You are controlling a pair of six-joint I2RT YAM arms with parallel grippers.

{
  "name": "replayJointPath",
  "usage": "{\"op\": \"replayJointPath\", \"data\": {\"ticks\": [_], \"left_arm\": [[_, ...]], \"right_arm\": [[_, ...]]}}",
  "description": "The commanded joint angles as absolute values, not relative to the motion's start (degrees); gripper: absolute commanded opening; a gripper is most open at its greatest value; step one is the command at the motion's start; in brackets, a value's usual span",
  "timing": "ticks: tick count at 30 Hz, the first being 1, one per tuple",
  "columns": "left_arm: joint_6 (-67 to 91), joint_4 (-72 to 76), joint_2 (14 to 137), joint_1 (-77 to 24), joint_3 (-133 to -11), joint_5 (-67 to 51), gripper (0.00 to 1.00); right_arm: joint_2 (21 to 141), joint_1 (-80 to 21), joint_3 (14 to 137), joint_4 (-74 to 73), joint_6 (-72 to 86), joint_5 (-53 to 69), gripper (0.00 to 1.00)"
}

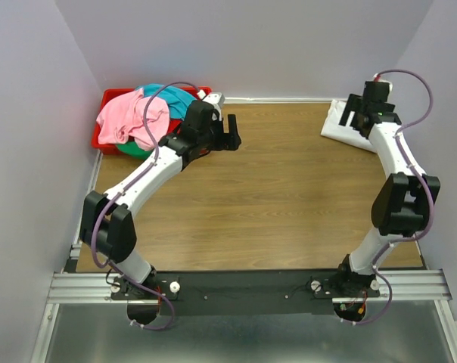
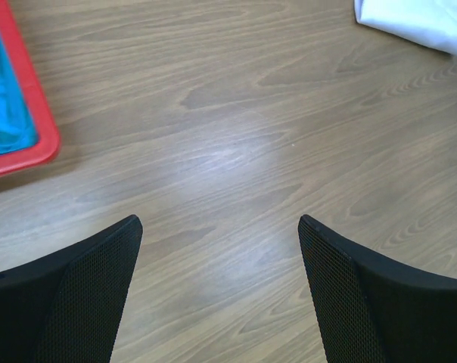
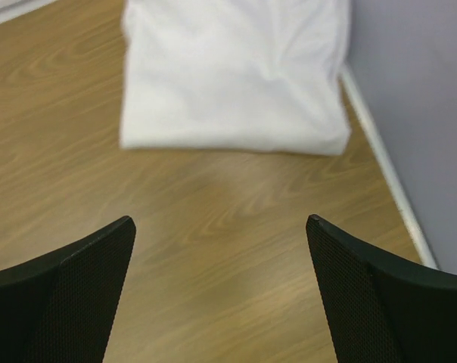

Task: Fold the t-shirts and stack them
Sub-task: Reset both grippers

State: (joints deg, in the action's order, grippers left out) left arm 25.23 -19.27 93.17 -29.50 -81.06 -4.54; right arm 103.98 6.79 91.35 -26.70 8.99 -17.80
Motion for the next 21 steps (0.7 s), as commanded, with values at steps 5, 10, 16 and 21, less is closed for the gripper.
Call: {"op": "replayJointPath", "data": {"ticks": [5, 10, 16, 21], "left_arm": [[26.98, -8.45, 80.79, -29.88, -70.67, 6.58, 0.92], [26.90, -5.72, 75.24, -29.88, -66.27, 9.49, 0.92], [26.46, -4.39, 70.76, -29.88, -64.34, 13.97, 0.92], [26.46, -4.31, 68.82, -29.88, -63.20, 16.17, 0.92]], "right_arm": [[88.69, -4.64, 75.09, -25.93, 15.10, -8.44, 1.00], [81.75, -11.24, 67.25, -25.75, 19.94, -6.33, 1.00], [76.73, -15.29, 61.09, -24.79, 23.47, -6.06, 1.00], [75.59, -15.47, 60.99, -24.61, 22.15, -7.03, 1.00]]}}
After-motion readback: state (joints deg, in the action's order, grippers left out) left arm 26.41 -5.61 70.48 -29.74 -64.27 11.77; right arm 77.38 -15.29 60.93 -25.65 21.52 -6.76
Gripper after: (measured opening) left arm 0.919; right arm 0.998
